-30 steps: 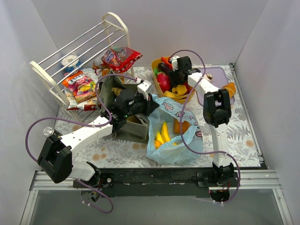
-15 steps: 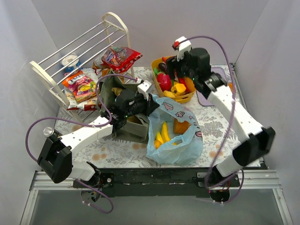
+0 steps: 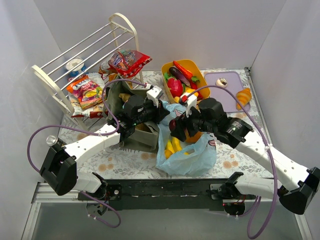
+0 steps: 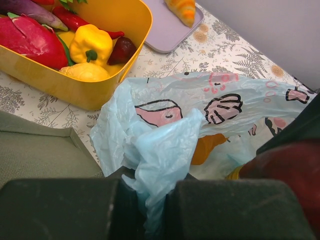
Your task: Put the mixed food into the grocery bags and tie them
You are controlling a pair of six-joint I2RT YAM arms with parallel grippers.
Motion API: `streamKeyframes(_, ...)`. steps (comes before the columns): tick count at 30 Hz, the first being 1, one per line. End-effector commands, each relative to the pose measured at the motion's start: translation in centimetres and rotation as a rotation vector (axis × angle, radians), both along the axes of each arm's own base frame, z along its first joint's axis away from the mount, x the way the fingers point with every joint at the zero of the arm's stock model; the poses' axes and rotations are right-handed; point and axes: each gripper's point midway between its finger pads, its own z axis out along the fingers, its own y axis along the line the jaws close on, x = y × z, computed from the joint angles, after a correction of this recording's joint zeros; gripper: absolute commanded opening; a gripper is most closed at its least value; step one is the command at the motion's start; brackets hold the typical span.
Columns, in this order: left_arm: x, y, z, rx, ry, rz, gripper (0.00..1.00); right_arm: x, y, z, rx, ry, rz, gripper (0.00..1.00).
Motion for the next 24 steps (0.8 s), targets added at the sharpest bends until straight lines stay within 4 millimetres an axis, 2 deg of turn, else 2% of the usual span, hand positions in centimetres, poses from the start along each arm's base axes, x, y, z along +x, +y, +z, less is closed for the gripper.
streamKeyframes(1,0.0,0.3,1.2,0.000,-0.032,0.016,0.00,-2.1,-1.3,-4.4,-0.128,0.152,-0.026,0.17)
streamKeyframes(3,0.1,0.3,1.1,0.005,-0.034,0.018,0.00,-2.4,-1.9,-4.8,-0.169,0.169,-0.033,0.18)
streamKeyframes(5,0.1,0.2,0.9,0.006,-0.028,0.017,0.00,-2.3,-2.1,-4.8,-0.198,0.173,-0.029,0.43)
streamKeyframes(6,0.2,0.2,0.8,0.009,-0.027,0.015,0.00,-2.3,-2.3,-4.6,-0.210,0.174,-0.028,0.60)
streamKeyframes(7,0.1,0.2,0.7,0.008,-0.024,0.014,0.00,-2.2,-2.2,-3.8,-0.211,0.165,-0.026,0.92)
streamKeyframes(8,0.1,0.2,0.6,0.010,-0.024,0.012,0.00,-2.0,-2.1,-3.2,-0.207,0.154,-0.022,0.96)
streamKeyframes(12,0.3,0.2,0.5,0.017,-0.028,0.018,0.00,-0.6,-2.0,0.3,-0.184,0.070,-0.041,0.99)
streamKeyframes(13,0.3,0.3,0.4,0.020,-0.026,0.024,0.00,0.0,-2.1,0.7,-0.187,0.059,-0.055,0.99)
streamKeyframes(14,0.4,0.3,0.4,0.021,-0.028,0.025,0.00,0.6,-2.0,2.3,-0.167,0.024,-0.057,0.99)
streamKeyframes(15,0.4,0.4,0.3,0.025,-0.027,0.028,0.00,1.3,-2.2,2.9,-0.166,0.010,-0.076,0.99)
streamKeyframes(18,0.5,0.4,0.1,0.031,-0.028,0.030,0.00,4.7,-3.4,4.3,-0.139,-0.032,-0.168,0.95)
streamKeyframes(19,0.5,0.4,0.1,0.032,-0.029,0.028,0.00,6.6,-4.7,4.5,-0.127,-0.032,-0.232,0.92)
streamKeyframes(21,0.5,0.3,0.1,0.032,-0.026,0.027,0.00,9.2,-5.0,4.9,-0.062,-0.052,-0.264,0.89)
streamKeyframes(22,0.5,0.3,0.1,0.030,-0.026,0.028,0.00,11.1,-6.2,4.9,-0.043,-0.065,-0.315,0.86)
streamKeyframes(23,0.5,0.3,-0.1,0.032,-0.022,0.025,0.00,12.2,-6.4,4.9,-0.030,-0.078,-0.324,0.85)
streamKeyframes(24,0.5,0.3,-0.2,0.034,-0.020,0.025,0.00,14.5,-6.6,4.4,-0.022,-0.098,-0.333,0.84)
